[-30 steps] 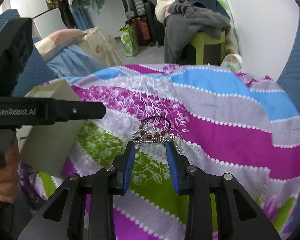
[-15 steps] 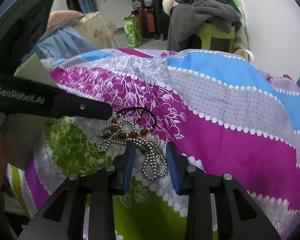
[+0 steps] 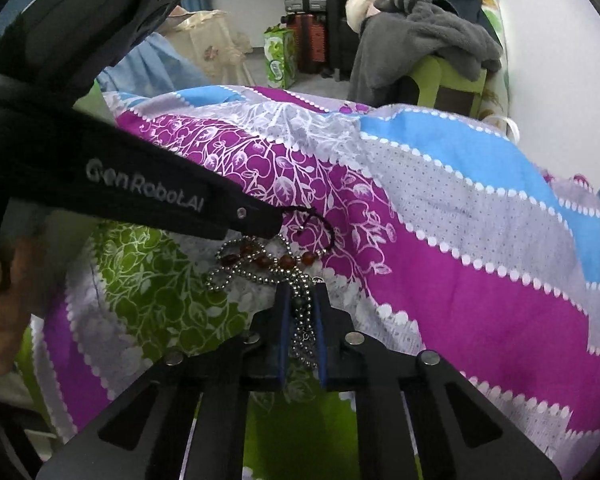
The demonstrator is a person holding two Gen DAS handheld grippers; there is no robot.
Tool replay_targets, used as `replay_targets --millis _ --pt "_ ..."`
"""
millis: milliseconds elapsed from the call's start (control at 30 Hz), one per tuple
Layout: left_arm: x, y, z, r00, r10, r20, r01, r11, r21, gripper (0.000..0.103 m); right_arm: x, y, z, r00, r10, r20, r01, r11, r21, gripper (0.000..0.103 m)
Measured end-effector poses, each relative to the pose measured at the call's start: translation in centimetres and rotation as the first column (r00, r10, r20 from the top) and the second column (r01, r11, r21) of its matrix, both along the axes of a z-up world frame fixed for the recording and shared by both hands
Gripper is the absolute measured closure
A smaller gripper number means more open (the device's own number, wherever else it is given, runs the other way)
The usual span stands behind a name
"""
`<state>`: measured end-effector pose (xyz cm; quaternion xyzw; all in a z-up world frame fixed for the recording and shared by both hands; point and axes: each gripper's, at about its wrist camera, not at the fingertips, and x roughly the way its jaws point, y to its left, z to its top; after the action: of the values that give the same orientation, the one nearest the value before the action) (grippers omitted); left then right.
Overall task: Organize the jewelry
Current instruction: 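Grasp the red-beaded bracelet with the left tool while the right grasps its silver chain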
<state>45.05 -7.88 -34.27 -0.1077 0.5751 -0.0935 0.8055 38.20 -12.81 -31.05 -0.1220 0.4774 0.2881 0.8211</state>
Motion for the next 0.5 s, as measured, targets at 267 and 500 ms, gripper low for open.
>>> replay_targets --millis 267,500 --pt "-0.5 -1.5 0.5 0.999 -0.031 0.030 0.029 0.998 0.050 0.101 -0.4 -1.1 0.8 0.997 -0.068 -0.046 0.069 0.998 0.010 0.095" --pt "-2.5 0.0 4.0 0.997 0.014 0.080 -0.015 1.000 0.004 0.101 -2.1 -1.9 2.7 0.993 -0.109 -0.047 0.110 0.993 0.031 0.095"
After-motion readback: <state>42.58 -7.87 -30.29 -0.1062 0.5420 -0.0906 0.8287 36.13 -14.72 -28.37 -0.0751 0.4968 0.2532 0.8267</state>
